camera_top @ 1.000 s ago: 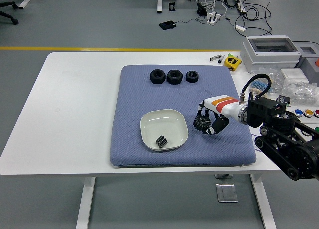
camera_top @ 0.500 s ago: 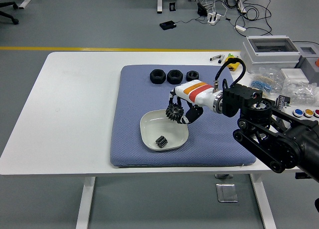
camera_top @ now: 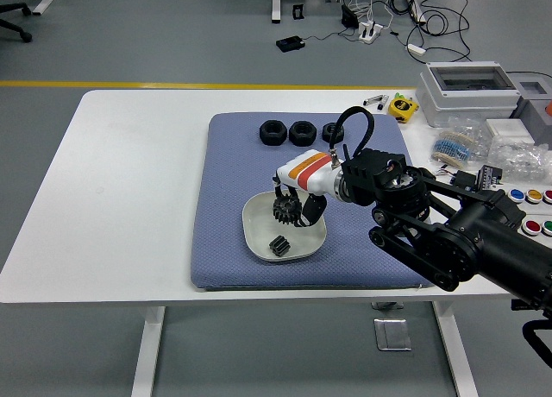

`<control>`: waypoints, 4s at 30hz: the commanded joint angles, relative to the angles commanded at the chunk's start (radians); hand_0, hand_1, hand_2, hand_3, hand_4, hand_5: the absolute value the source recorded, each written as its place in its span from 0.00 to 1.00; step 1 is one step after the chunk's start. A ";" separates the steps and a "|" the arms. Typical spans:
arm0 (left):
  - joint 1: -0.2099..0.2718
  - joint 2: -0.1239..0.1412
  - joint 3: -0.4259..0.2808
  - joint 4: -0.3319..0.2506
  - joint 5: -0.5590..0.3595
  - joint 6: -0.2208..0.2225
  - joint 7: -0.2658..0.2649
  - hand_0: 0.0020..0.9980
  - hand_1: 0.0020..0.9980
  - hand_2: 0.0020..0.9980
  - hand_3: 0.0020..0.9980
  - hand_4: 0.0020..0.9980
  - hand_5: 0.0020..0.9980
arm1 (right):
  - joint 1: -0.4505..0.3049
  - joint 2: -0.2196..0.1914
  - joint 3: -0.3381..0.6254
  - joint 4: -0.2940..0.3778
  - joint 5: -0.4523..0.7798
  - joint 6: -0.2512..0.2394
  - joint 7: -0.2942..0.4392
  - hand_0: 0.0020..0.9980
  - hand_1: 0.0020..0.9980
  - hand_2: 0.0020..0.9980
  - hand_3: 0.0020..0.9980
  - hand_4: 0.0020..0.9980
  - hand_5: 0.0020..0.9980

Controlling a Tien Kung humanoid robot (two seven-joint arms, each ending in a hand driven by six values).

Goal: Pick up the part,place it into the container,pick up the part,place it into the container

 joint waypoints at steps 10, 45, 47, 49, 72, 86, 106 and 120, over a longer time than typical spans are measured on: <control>-0.002 0.002 -0.007 0.000 0.016 0.002 0.004 0.70 0.56 0.66 0.57 0.57 0.59 | -0.013 0.005 -0.006 -0.028 0.022 -0.031 -0.008 0.21 0.33 0.46 0.86 0.47 0.00; 0.004 -0.001 -0.006 0.000 0.009 0.002 0.005 0.70 0.56 0.66 0.57 0.57 0.59 | -0.074 -0.065 0.118 0.122 0.067 -0.041 0.019 0.22 0.36 0.49 0.84 0.48 0.03; 0.004 0.000 -0.006 0.000 0.009 0.002 0.006 0.70 0.56 0.66 0.57 0.57 0.59 | -0.075 -0.065 0.111 0.133 0.072 -0.038 0.019 0.22 0.36 0.49 0.84 0.48 0.03; 0.001 0.000 -0.011 0.000 0.017 0.003 0.009 0.70 0.56 0.66 0.57 0.57 0.59 | -0.072 -0.063 0.108 0.138 0.074 -0.031 0.018 0.22 0.36 0.49 0.84 0.48 0.03; -0.005 0.000 -0.009 -0.001 0.010 0.003 0.009 0.69 0.56 0.66 0.57 0.57 0.59 | -0.066 -0.059 0.099 0.147 0.075 0.000 0.002 0.59 0.67 0.85 1.00 0.88 0.19; -0.009 -0.001 0.003 -0.001 -0.010 0.002 0.005 0.70 0.56 0.66 0.57 0.57 0.59 | -0.075 -0.067 0.144 0.141 0.149 -0.088 0.003 0.59 0.66 0.84 1.00 0.88 0.20; 0.006 -0.005 -0.012 -0.001 0.016 0.001 0.013 0.69 0.57 0.66 0.57 0.57 0.59 | -0.242 -0.181 0.281 0.218 0.985 -0.381 0.156 0.16 0.16 0.23 0.23 0.62 0.21; 0.007 -0.011 -0.003 -0.001 0.014 -0.002 0.012 0.70 0.60 0.66 0.56 0.57 0.59 | -0.371 -0.232 0.310 0.238 1.583 -0.287 0.111 0.23 0.26 0.35 0.35 0.86 0.31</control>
